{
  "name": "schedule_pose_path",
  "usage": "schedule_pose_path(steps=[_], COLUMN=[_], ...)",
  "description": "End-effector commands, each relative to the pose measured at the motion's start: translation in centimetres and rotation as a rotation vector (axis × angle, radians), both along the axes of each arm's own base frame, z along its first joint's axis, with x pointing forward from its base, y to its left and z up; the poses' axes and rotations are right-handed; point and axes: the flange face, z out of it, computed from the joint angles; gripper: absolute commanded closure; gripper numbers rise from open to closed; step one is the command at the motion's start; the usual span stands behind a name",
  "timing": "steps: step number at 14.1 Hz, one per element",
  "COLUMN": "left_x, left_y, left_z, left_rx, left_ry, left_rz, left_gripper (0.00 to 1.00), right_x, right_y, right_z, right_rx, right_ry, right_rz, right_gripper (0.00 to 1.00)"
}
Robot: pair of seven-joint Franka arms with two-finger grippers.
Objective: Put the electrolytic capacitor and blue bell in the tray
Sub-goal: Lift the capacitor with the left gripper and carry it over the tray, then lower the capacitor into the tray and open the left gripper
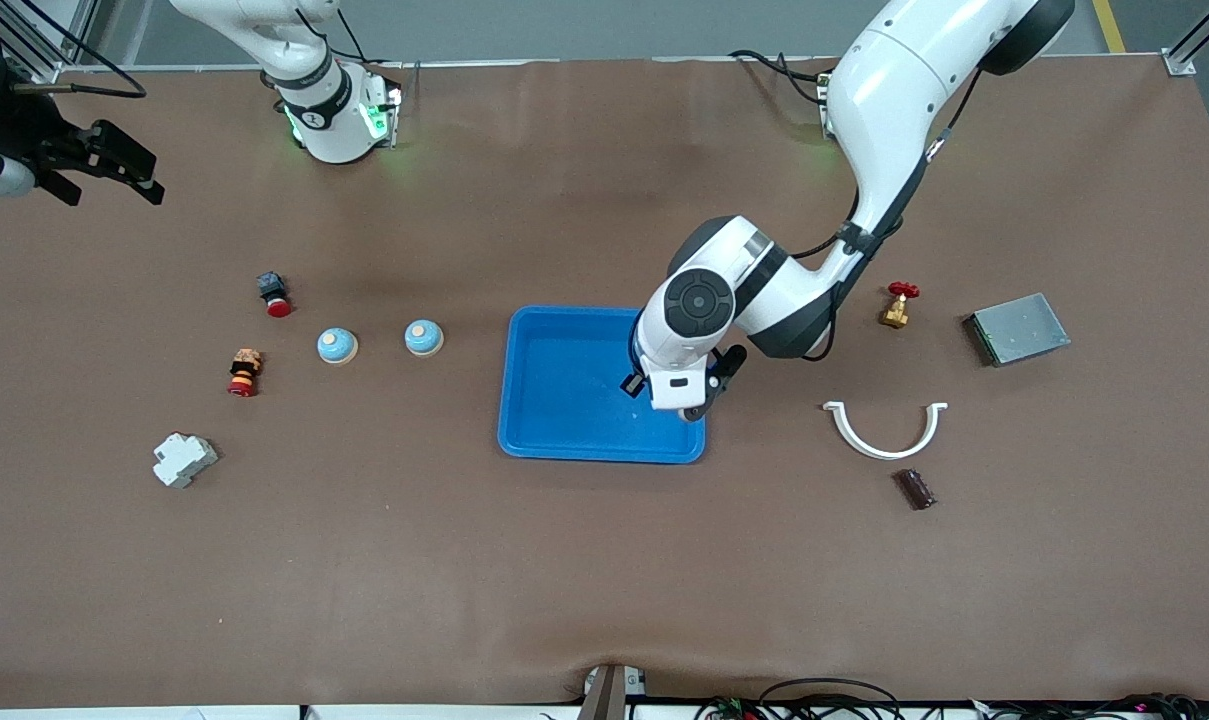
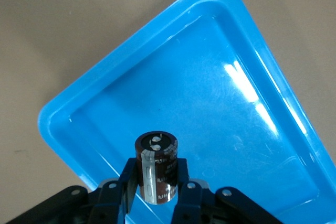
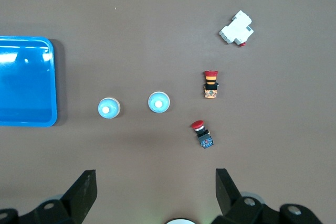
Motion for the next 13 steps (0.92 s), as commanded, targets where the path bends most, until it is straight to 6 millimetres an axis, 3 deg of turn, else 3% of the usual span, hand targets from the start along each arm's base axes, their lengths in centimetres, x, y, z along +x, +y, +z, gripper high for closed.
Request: schedule_pose_path(steps=[1, 13], left_x=[-1.5, -4.6], left_y=[-0.2, 1.0], left_z=[-1.5, -5.8], left_rx=[0.043, 0.126], left_ry=[-0.025, 0.031], left_rz=[-0.011, -0.056], left_gripper=[1.00, 1.00], right_x=[-0.7, -0.8], right_y=[0.6, 0.3], right_z=[0.1, -0.4], right_rx=[0.005, 0.006], right_ry=[-0.003, 0.009], right_rz=[0.000, -0.004], right_gripper=[0.00, 0.00])
